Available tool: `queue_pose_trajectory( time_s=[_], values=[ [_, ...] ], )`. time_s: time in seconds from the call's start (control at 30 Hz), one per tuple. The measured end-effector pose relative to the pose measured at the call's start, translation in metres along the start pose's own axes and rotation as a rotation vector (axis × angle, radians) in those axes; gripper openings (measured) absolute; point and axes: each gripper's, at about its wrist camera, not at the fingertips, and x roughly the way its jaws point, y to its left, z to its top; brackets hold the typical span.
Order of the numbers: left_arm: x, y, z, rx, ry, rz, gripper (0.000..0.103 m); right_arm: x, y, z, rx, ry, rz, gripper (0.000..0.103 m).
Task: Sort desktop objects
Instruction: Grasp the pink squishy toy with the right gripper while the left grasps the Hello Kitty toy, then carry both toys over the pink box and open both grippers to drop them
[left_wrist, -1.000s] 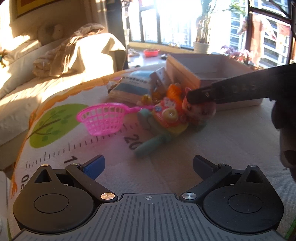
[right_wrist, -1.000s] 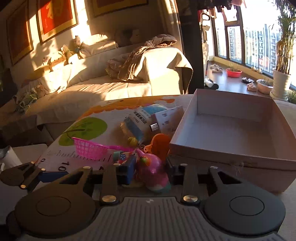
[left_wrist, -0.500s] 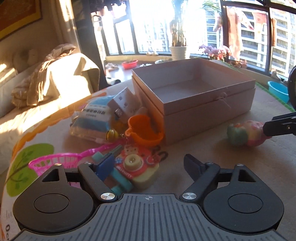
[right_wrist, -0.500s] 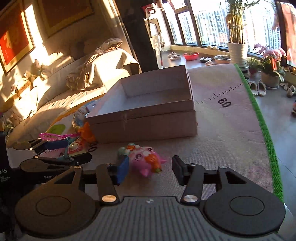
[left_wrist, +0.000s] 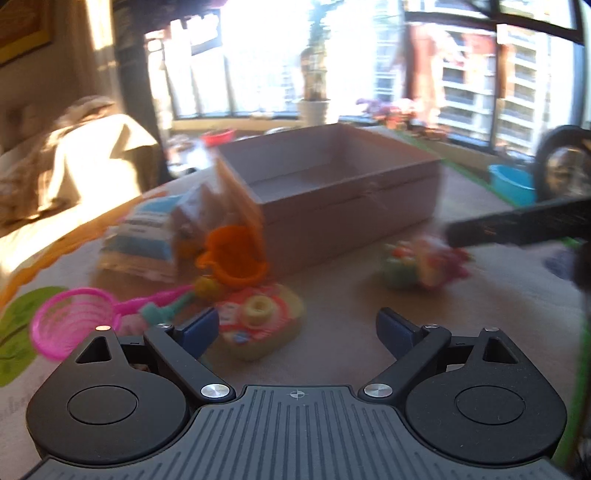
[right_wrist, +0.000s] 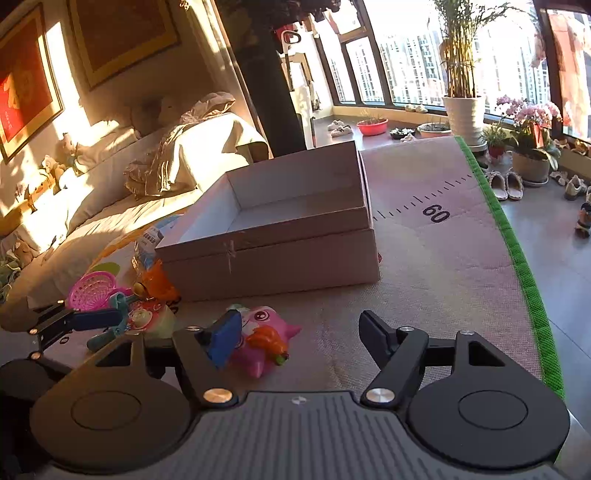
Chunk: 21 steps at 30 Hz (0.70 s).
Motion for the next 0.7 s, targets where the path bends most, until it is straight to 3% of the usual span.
queue_pose_trajectory(
  time_s=[0.1,0.2,0.23,0.27,0.4,0.6,0.7],
  values=[
    [0.019,0.006,0.01,-0.078,0.063,0.036,0.093,-0.001,0.01,-0.001,-0.047,-0.002,0.02,0.074],
    [0.03,0.004,0.013,-0.091,0.086,0.069,0.087,0.003,0.024,-0.005,-0.143,0.007,0.016,0.075],
    [0.03,0.004,0.014,-0.1,0.081,0.07,0.082,0.005,0.03,-0.007,-0.184,0.012,0.009,0.075],
    [0.027,0.004,0.012,-0.104,0.078,0.066,0.07,0.008,0.035,-0.009,-0.226,0.015,0.004,0.075],
    [0.012,0.004,0.006,-0.096,0.089,0.06,0.07,0.017,0.051,-0.012,-0.355,0.038,-0.006,0.075],
    [-0.033,-0.004,-0.022,-0.078,0.125,-0.067,0.07,0.028,0.058,-0.008,-0.405,0.06,-0.002,0.075],
    [-0.038,-0.011,-0.029,-0.061,0.128,-0.056,0.084,0.029,0.062,-0.006,-0.417,0.076,0.001,0.068]
  ],
)
